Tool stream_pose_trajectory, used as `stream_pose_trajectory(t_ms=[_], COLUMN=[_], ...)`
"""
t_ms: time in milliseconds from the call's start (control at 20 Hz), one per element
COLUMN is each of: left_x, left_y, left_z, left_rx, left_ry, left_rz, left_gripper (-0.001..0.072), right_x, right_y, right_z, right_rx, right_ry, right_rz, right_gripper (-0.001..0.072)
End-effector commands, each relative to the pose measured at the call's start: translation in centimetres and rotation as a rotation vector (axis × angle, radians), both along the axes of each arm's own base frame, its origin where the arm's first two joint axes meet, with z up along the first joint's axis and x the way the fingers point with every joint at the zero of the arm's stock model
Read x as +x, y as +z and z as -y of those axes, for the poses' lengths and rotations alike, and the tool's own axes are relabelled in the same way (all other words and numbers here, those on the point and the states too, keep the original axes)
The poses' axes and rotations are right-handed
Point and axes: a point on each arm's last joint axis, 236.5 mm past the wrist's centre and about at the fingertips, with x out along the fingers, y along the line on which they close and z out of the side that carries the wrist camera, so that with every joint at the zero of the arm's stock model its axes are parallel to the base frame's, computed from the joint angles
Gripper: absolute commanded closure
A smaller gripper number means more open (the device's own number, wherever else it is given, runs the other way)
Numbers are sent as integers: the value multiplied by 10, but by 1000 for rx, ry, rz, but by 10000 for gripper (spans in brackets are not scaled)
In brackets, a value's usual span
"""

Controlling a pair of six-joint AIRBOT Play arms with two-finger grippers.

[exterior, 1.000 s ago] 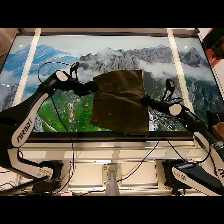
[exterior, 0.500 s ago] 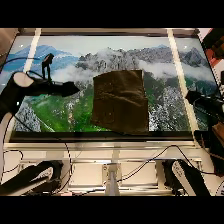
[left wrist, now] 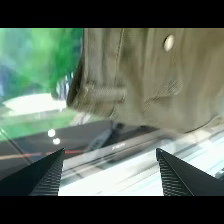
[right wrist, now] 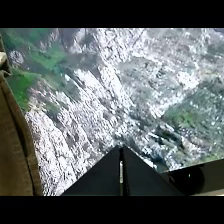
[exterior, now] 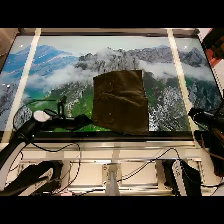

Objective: Fold the clothes and pants, and hang the long-sleeved shirts on hangers.

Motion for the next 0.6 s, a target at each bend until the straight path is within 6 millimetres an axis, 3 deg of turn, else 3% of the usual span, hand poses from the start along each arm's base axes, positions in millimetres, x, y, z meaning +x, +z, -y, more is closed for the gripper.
stream_pose_trajectory(t_ms=[0, 350, 450, 550], left_x=[1, 25, 29, 30], left_y=[-20, -47, -52, -54], left_z=[8, 22, 22, 21], left_rx=[21, 39, 35, 41], left_ry=[83, 245, 284, 289], left_rz=[30, 26, 7, 7], left_gripper=[65, 65, 78, 188], right_x=[-7, 0, -6, -19], right_y=[-10, -4, -8, -15], right_z=[-4, -14, -23, -36], right_rx=[13, 71, 101, 141], right_ry=[3, 0, 21, 55], right_rz=[-23, 15, -19, -79], right_gripper=[694, 694, 694, 694])
